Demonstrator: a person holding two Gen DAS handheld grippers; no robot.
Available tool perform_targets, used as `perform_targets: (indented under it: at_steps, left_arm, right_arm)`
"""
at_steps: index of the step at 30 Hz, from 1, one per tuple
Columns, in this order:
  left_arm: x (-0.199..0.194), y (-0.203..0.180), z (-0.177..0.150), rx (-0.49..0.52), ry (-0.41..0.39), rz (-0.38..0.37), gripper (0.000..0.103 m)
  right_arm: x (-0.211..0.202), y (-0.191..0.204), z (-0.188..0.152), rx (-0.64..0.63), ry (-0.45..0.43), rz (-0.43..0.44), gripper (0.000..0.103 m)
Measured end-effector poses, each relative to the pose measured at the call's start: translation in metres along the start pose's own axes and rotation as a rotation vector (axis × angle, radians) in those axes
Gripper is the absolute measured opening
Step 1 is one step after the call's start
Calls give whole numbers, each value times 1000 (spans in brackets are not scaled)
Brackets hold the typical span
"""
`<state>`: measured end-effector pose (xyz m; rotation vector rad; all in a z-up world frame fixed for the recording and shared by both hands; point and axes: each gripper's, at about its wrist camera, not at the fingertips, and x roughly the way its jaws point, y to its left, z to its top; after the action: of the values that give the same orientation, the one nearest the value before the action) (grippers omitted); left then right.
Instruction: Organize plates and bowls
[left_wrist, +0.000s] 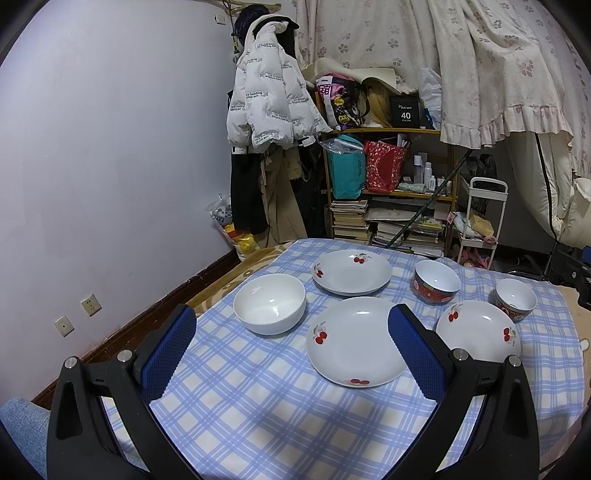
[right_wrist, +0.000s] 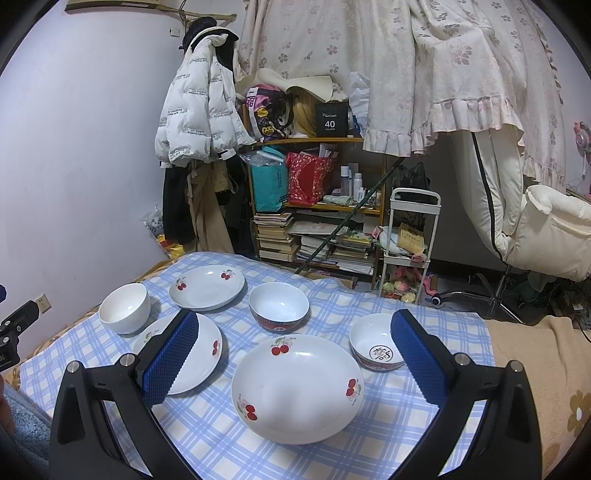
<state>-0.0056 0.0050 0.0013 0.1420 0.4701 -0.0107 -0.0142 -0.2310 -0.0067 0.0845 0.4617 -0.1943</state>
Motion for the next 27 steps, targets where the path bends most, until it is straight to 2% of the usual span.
perform_targets:
  at_steps: [13,16,23,27]
  left_arm:
    - [1,3,-1,-1,5,-1,102]
    - [6,6,-2,9,25,-19,102]
    - [21,5,0,19,76,-1,102]
    - [36,7,11,13,109,7,102]
  right_arm:
    - [1,-1,-1,3,2,2,103]
    - [2,-1,0,-5,12,11,103]
    - [13,-1,2,-13,10,48,103]
    - [22,7,16,-22,9,66,103]
